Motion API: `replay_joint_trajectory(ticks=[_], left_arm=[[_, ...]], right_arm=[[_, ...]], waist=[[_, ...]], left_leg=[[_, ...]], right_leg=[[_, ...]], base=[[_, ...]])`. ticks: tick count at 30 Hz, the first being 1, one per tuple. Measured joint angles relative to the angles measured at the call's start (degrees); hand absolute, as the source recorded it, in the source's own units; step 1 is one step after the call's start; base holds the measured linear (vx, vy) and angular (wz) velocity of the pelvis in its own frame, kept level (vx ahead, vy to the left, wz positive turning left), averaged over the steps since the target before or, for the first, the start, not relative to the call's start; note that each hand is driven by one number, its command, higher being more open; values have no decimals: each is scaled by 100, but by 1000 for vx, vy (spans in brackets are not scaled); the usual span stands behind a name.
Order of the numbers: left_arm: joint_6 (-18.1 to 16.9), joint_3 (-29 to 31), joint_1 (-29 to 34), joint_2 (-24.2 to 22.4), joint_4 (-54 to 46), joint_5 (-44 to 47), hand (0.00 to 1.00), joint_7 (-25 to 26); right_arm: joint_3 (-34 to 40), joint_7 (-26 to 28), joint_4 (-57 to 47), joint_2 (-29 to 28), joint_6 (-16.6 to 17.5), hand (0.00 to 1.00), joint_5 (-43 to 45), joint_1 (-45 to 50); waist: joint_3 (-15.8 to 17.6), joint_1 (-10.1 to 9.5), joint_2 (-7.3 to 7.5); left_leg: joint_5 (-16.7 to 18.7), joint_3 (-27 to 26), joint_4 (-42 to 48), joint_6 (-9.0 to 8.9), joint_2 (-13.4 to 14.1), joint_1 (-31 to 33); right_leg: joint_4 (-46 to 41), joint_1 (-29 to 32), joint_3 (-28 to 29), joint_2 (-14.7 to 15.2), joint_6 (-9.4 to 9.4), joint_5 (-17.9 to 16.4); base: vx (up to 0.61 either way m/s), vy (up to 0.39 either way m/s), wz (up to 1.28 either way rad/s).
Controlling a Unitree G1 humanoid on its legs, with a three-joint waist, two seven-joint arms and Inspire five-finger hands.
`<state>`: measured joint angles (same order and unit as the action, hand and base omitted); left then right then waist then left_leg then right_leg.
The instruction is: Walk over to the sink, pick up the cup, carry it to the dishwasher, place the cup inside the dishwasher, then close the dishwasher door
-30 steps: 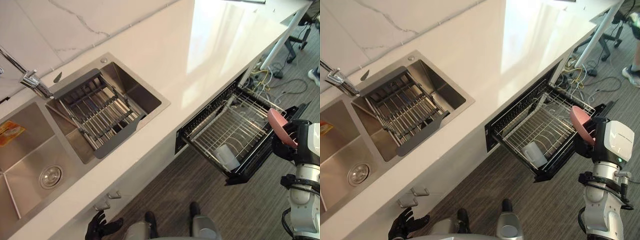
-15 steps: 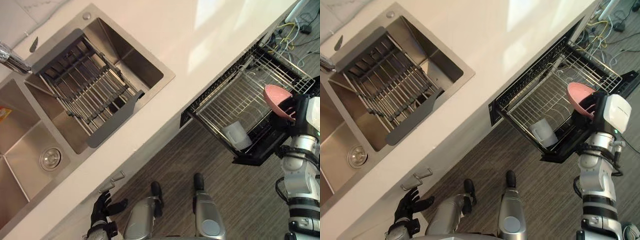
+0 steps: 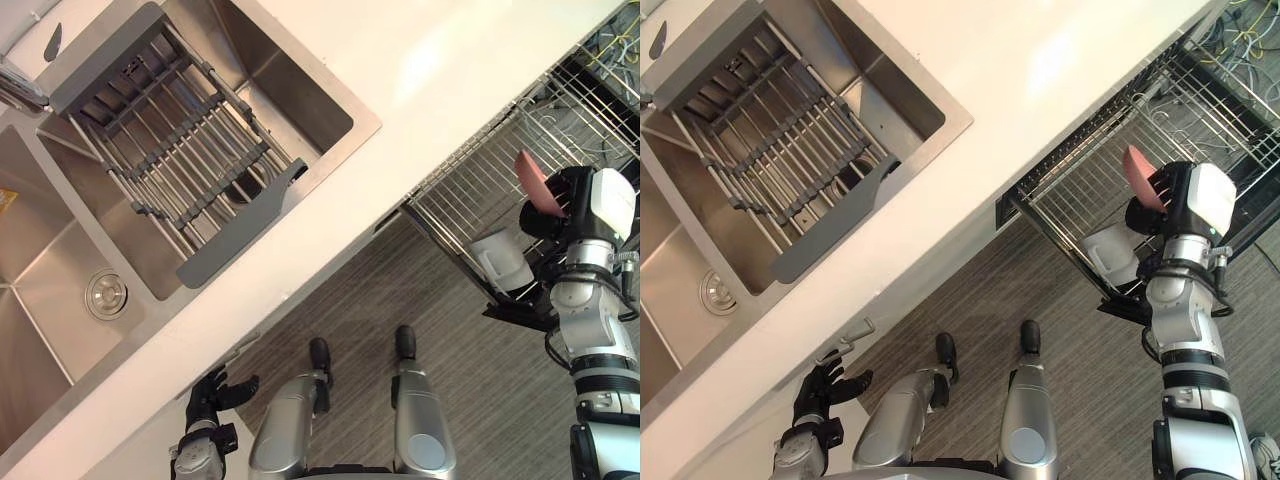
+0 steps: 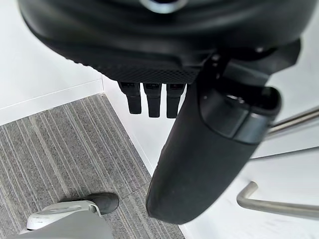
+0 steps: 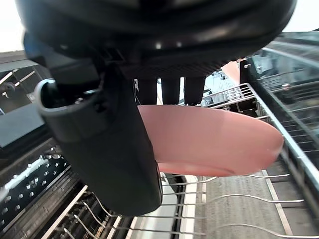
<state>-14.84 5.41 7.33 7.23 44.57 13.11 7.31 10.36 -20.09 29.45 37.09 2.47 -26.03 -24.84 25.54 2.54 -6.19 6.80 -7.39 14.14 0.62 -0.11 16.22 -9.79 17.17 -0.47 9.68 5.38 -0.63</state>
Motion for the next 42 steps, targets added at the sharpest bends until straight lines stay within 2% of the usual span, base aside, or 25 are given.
replay_joint_trajectory(ticks=[12,23,24,36,39,42], left_arm=[[-47,-202,-155,74,-6,149,90,17],[-55,-274,-264,66,-119,150,90,17],[-55,-295,-289,67,-144,150,90,17],[-44,-368,-591,44,-171,150,90,15],[-43,-368,-601,43,-176,149,90,15],[-33,-353,-603,44,-173,150,90,18]], right_arm=[[-252,-10,1009,342,-74,30,239,-742],[-193,-13,1330,552,-161,30,407,-1047],[-166,-14,1335,556,-171,90,468,-1052],[114,73,1566,541,-243,90,1117,-1070],[284,70,1357,487,-258,90,1122,-1027],[530,18,570,449,-302,90,1124,-649]], waist=[[103,-125,-38],[123,-167,-58],[123,-172,-58],[123,-187,-59],[123,-183,-58],[127,-176,-51]], left_leg=[[-201,134,0,144,-195,455],[-536,324,-304,109,-242,634],[-580,342,-366,97,-243,644],[-801,408,-608,30,-210,661],[-847,411,-671,12,-195,625],[-926,461,-813,-8,-176,529]], right_leg=[[92,321,-3,171,16,159],[79,528,-131,229,19,174],[68,558,-149,230,19,174],[-41,667,-294,222,24,170],[-44,661,-302,211,25,170],[-42,608,-348,193,27,168]], base=[[-58,29,8],[-59,-23,12],[-46,-45,11],[-34,-31,5],[-12,-13,0],[-25,-39,6]])
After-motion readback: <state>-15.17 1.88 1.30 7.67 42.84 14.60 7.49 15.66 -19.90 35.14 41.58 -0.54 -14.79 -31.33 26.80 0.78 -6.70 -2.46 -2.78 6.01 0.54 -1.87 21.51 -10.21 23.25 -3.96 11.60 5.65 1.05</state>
